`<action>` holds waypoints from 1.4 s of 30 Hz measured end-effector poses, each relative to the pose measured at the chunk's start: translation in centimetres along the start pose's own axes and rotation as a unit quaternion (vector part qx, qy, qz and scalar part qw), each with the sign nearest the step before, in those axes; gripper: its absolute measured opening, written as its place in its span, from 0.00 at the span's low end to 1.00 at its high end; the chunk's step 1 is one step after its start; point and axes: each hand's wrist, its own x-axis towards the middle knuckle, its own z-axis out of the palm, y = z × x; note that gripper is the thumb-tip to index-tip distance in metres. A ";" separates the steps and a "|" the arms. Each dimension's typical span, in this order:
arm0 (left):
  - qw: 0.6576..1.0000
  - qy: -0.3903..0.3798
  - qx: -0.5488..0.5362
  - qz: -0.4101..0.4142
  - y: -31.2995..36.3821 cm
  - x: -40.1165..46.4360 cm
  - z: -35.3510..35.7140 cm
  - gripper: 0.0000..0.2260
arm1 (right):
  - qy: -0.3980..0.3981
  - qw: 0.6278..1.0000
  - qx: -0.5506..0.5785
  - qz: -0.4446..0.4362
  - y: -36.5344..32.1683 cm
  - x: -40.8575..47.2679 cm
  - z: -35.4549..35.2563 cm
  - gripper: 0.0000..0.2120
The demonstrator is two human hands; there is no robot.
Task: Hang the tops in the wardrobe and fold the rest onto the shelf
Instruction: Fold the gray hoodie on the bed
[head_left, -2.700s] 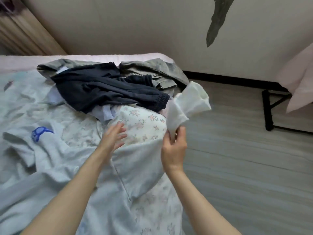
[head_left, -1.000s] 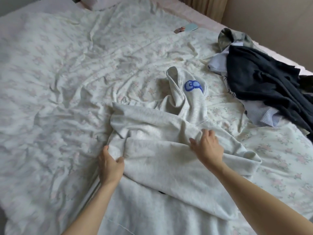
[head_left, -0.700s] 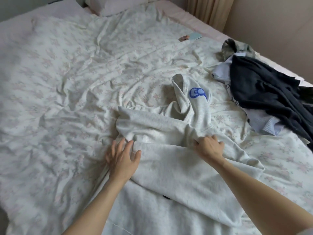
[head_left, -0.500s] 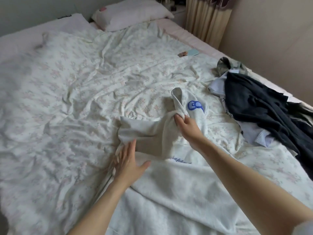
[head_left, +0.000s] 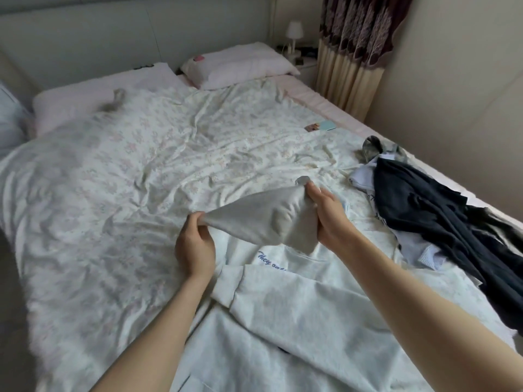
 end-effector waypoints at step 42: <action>0.921 -0.294 0.144 -0.212 -12.9 -6.9 6.6 0.16 | -0.067 0.516 -0.853 -0.046 23.3 -10.8 -15.7 0.42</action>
